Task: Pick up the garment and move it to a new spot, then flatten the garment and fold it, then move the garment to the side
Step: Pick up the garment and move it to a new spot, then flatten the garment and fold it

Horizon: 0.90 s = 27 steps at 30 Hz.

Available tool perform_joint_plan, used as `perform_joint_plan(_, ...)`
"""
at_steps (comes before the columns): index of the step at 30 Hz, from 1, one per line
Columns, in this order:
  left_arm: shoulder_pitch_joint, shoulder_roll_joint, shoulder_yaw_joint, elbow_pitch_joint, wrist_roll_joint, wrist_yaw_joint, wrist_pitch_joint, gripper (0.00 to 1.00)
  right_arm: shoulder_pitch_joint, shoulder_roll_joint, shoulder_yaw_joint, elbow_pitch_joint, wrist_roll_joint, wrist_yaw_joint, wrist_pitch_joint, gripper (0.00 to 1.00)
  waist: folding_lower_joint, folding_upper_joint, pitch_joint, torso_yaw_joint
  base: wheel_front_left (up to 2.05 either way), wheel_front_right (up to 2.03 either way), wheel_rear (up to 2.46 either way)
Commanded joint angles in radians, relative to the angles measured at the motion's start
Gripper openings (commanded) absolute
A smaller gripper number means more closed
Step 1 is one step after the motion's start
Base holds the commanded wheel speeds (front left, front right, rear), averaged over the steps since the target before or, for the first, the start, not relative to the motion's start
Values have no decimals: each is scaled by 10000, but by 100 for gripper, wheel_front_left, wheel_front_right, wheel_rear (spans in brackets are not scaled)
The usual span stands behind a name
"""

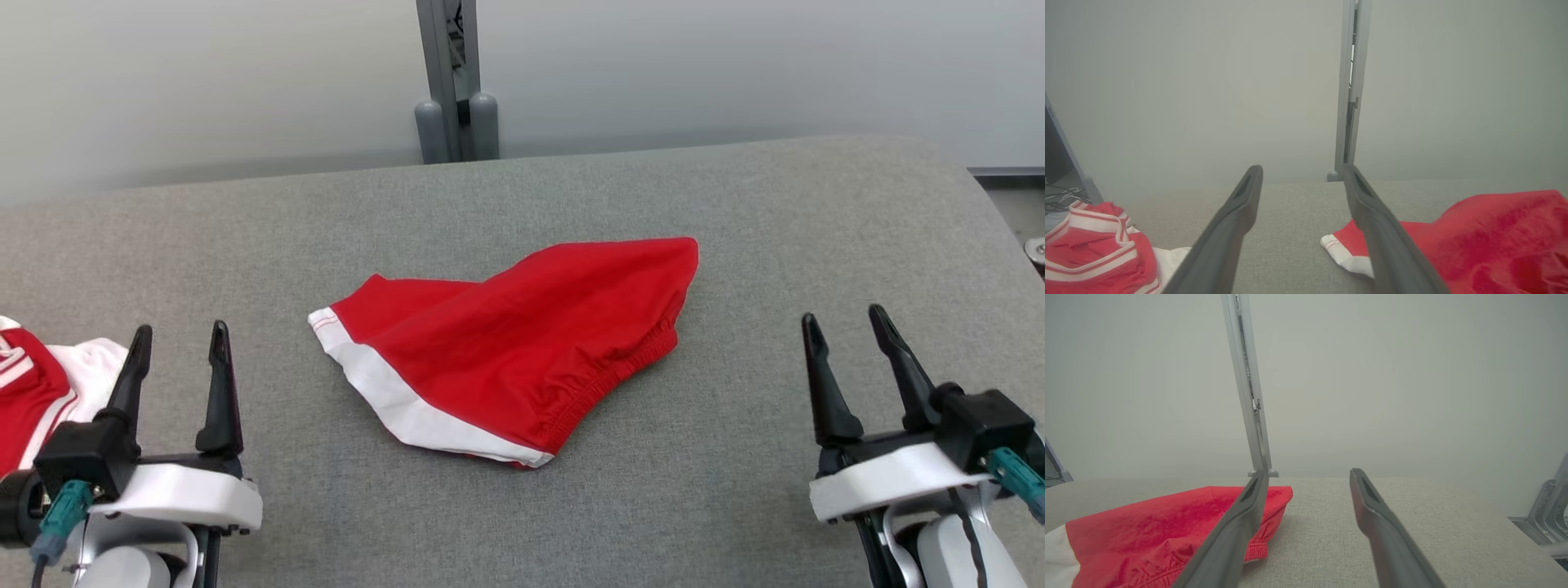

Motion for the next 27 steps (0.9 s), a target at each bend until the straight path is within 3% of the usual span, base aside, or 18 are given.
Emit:
perform_joint_plan(1,190,96,-55,-116,89,63,58,100,233,-58,-124,-89,-54,16,47,100,0,0,-170,59,0,0,0)
perform_joint_plan(14,910,211,-149,-689,244,589,412,100,836,-55,-431,-392,70,16,209,100,0,0,-422,32,0,0,0)
perform_joint_plan(27,660,263,-222,-972,191,671,701,100,645,-55,-445,-446,81,16,237,100,0,0,-153,59,0,0,0)
